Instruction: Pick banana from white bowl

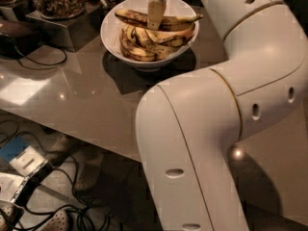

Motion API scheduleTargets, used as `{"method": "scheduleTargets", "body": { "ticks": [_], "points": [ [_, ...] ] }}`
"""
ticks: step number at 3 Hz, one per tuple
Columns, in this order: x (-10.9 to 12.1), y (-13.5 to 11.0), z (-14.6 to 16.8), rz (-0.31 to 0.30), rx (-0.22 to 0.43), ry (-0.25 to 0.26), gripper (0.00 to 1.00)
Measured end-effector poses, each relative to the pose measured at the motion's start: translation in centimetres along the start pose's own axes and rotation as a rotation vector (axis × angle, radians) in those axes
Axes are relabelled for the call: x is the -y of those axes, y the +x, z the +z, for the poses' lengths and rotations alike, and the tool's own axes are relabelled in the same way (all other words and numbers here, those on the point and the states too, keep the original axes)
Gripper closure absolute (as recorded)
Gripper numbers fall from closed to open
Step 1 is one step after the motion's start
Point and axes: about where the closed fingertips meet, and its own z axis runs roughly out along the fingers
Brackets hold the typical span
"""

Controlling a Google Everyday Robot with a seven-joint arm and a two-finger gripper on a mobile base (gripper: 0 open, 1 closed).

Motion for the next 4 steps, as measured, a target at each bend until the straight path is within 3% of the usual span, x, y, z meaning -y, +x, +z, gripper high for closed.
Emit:
{"method": "scheduleTargets", "body": {
  "ticks": [1, 2, 4],
  "points": [
    [-1.1, 0.8, -3.8, 0.014, -0.014, 0.041, 1.00],
    [-1.1, 0.9, -4.4, 0.016, -0.002, 0.059, 1.00],
    [-3.4, 2.1, -6.8, 0.040, 0.017, 0.041, 1.00]
  ]
}}
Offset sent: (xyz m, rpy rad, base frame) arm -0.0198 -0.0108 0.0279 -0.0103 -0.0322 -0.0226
